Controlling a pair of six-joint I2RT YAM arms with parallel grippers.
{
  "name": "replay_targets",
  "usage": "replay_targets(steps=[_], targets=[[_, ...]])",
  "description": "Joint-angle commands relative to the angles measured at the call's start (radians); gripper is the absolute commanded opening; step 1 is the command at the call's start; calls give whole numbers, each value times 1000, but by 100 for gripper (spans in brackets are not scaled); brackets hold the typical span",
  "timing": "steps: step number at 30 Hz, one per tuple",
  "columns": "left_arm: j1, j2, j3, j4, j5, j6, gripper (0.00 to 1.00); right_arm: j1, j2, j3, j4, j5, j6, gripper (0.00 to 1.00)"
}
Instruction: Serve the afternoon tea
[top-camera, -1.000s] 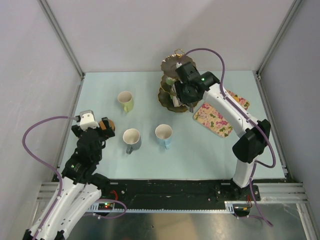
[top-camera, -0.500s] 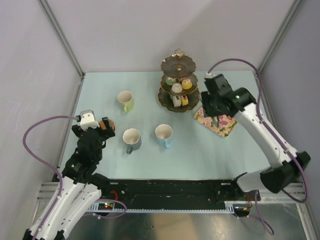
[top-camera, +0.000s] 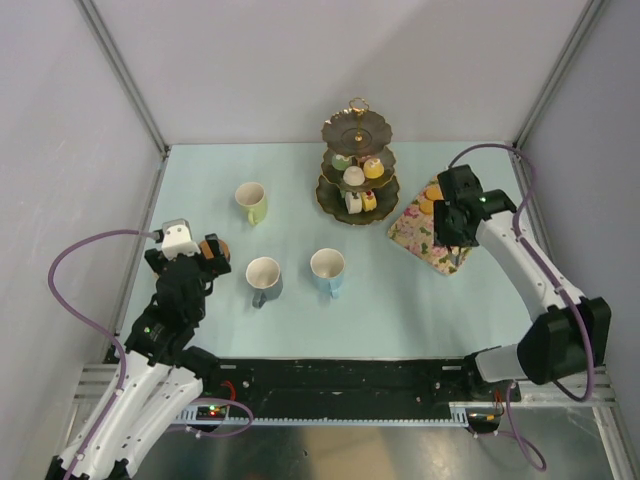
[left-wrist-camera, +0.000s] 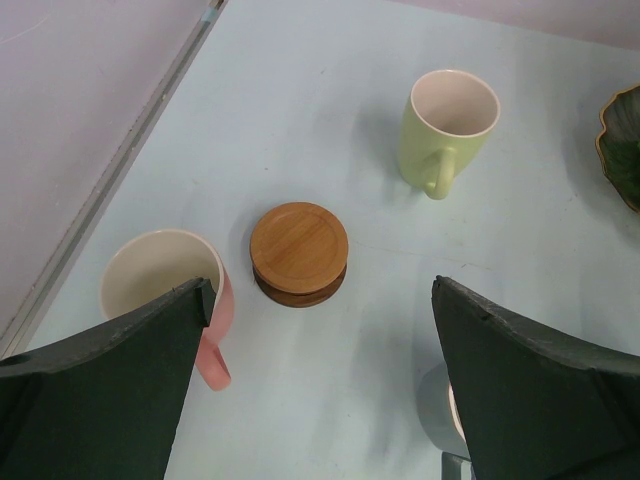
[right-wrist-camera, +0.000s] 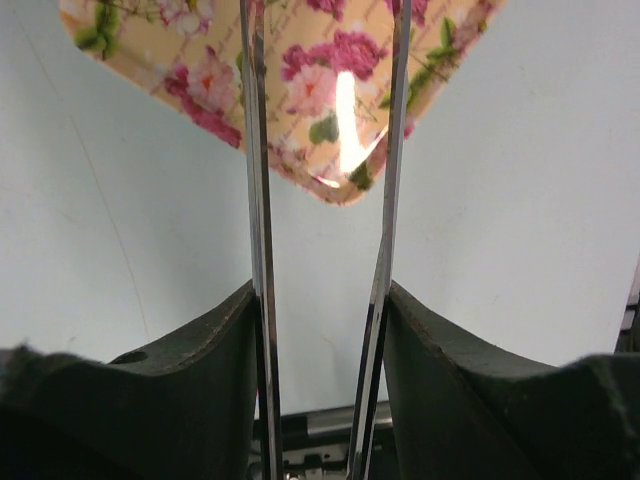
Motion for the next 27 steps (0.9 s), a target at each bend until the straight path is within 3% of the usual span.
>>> replay_targets(steps=[1, 27], targets=[[-7, 2, -2, 28, -1, 17, 98, -12, 72, 4, 163, -10, -48, 52], [-8, 0, -4, 30, -9, 18, 98, -49, 368, 71, 301, -33, -117, 54]])
